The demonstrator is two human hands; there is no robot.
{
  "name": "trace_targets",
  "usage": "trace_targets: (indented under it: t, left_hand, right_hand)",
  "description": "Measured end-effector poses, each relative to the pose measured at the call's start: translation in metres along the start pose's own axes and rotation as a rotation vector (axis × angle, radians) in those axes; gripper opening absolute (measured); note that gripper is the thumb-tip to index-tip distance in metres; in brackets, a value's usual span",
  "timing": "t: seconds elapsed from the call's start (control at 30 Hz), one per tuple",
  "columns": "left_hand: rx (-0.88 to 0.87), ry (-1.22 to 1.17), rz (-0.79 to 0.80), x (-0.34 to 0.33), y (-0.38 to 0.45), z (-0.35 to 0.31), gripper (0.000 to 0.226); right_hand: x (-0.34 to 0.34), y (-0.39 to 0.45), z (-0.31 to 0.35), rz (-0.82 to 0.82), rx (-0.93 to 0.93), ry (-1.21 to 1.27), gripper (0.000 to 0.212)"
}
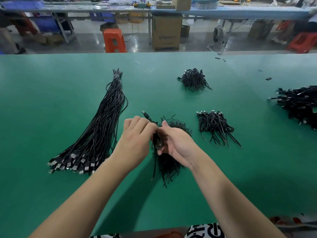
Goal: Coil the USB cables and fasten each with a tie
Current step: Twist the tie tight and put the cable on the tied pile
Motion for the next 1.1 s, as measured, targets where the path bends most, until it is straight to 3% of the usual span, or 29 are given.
trace_targets:
  t: [0.17, 0.37, 0.63, 0.73, 0.87, 1.1]
  left_hand:
    - [0.085, -0.089, -0.017, 0.007, -0.001, 0.005, 0.009]
    - [0.4, -0.36, -0.015, 0.005, -0.007, 0.031, 0.04]
    - [0.497, -0.472, 0.06, -0.008, -0.015, 0.042, 0.057]
    - [0.497, -0.446, 0.095, -0.02, -0.021, 0.045, 0.06]
    - [0.454, -0.264, 0.165, -0.05, -0.034, 0.057, 0.041]
    - [0.475, 0.19, 0.653, -0.128, -0.115, 0.093, 0.051]
  right_hand:
    - [-0.001, -0.006, 0.006, 0.095, 0.085, -0.086, 0.024]
    - [0.004, -0.006, 0.01, 0.123, 0.093, -0.039, 0.025]
    - [0.017, -0.005, 0.011, 0.031, 0.054, -0.091, 0.013]
    - [0.022, -0.004, 0.009, -0.015, 0.021, -0.123, 0.014]
    - [0.04, -0.002, 0.015, -0.15, 0.019, -0.197, 0.006]
    - [0.105, -0.005, 0.07, -0.5, 0.145, -0.787, 0.012]
Point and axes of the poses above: each hand's wrist, its own y-axis towards the middle knuckle, its own x-axis out of the back of the hand, z = x × y, the point moved 8 cm from there along y, towards the middle knuckle, and after that the axes turned 10 degrees about y, right-handed, at the moved point
